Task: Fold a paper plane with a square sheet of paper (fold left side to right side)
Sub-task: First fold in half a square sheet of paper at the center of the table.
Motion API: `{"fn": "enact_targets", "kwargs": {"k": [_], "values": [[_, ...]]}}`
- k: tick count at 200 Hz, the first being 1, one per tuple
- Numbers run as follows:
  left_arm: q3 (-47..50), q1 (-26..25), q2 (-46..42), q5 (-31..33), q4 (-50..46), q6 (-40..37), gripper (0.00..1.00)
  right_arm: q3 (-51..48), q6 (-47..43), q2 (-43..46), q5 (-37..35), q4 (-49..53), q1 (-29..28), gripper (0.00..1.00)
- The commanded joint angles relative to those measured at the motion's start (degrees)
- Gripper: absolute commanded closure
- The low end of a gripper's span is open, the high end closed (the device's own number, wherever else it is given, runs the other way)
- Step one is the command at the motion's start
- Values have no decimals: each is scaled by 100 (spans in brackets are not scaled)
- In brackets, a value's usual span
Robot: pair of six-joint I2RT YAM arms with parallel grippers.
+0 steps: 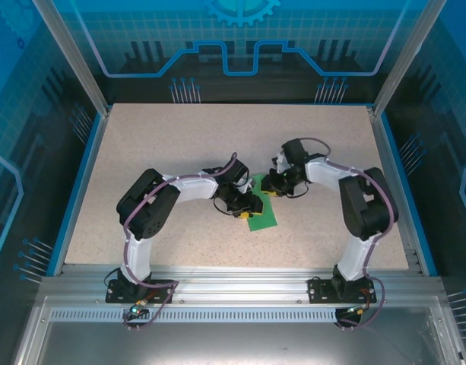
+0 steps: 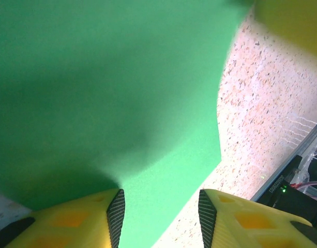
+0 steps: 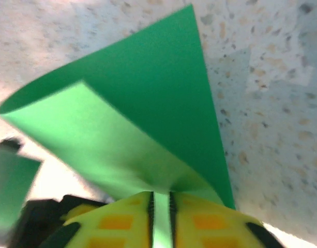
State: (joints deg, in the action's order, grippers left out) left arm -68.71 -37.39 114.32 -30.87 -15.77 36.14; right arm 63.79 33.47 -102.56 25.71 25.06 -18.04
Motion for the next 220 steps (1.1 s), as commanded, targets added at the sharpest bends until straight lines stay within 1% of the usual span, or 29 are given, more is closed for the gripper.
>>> {"fn": "enact_targets", "kwargs": {"k": [1,22,48,63,85,104,146,176,220], "values": [[24,6,169,231,-275,87,53,-9,-407,667,-117,836,170,77],[8,12,172,264,-284,111,53,-321,-503,996,82,1147,151,82],[11,9,169,297,-306,121,53,-971,-236,1272,406,913,-48,87],[10,11,169,303,-312,126,53,-1241,-113,1218,418,712,-284,88],[-11,4,169,311,-337,119,53,-1441,55,836,435,366,-494,89],[-50,4,164,327,-380,110,53,-1384,52,501,288,277,-594,89],[-220,18,152,348,-472,88,53,-1369,-213,26,-274,693,-613,89],[-388,110,151,329,-499,63,51,-1401,-291,-66,-541,825,-604,89],[-591,272,280,330,-559,-85,51,-1437,-305,-115,-666,830,-604,89]]}}
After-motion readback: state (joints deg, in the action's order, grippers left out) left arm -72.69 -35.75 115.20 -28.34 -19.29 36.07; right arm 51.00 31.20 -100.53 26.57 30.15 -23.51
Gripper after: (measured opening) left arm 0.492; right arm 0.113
